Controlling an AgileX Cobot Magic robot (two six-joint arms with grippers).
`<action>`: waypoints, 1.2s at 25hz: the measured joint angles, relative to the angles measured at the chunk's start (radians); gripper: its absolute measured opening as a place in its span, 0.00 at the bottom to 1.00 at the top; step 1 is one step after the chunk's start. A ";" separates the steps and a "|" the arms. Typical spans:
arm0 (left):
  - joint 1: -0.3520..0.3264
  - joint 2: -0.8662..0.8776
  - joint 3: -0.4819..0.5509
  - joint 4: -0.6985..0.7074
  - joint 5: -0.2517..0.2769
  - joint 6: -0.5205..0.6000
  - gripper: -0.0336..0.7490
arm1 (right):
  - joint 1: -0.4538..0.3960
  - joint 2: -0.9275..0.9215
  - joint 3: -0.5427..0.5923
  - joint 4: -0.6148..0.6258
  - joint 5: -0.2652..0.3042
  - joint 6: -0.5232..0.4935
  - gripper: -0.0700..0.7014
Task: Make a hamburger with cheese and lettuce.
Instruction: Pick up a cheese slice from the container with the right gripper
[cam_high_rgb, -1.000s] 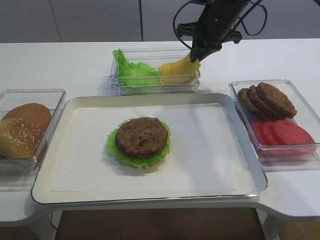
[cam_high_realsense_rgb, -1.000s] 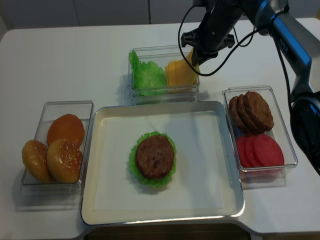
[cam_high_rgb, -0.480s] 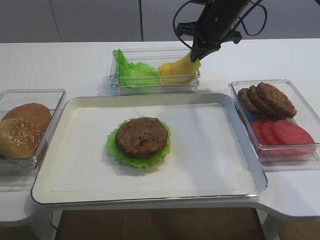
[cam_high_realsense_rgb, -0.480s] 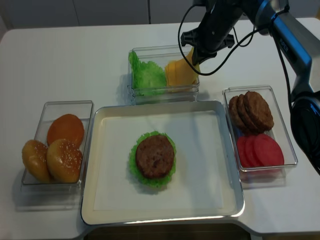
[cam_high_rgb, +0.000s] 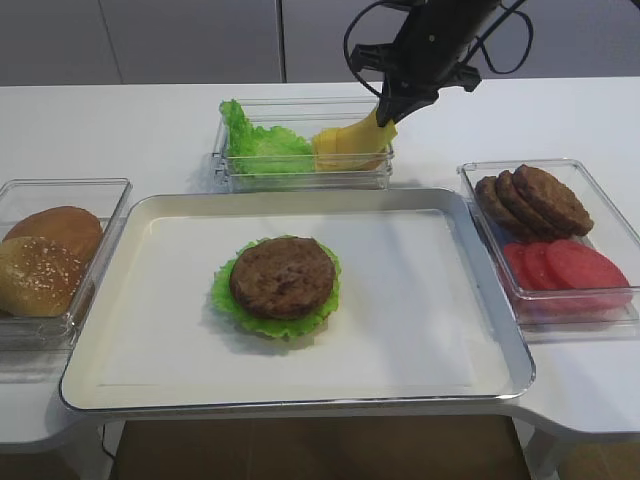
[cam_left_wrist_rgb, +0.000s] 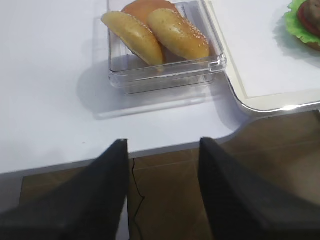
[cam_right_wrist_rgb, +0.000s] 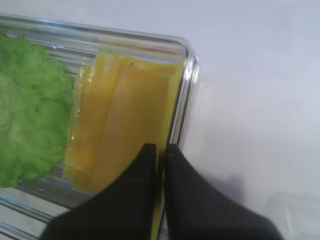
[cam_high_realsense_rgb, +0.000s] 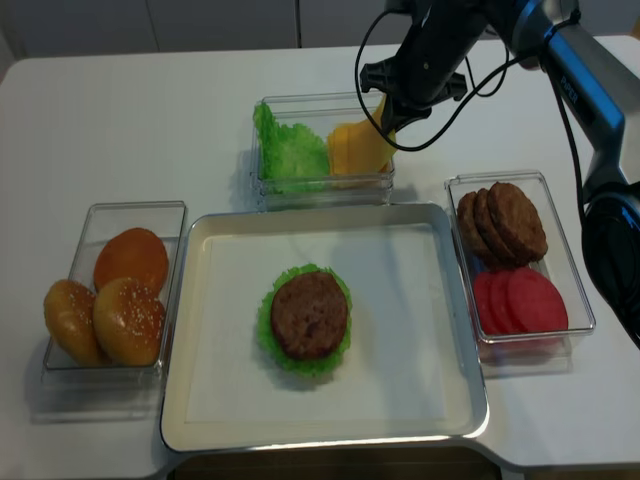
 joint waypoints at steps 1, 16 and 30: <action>0.000 0.000 0.000 0.000 0.000 0.000 0.48 | 0.000 0.000 0.000 0.004 0.002 0.000 0.15; 0.000 0.000 0.000 0.000 0.000 0.000 0.48 | 0.000 0.000 -0.051 0.006 0.047 0.000 0.15; 0.000 0.000 0.000 0.000 0.000 0.000 0.48 | 0.000 0.000 -0.052 -0.009 0.037 0.000 0.16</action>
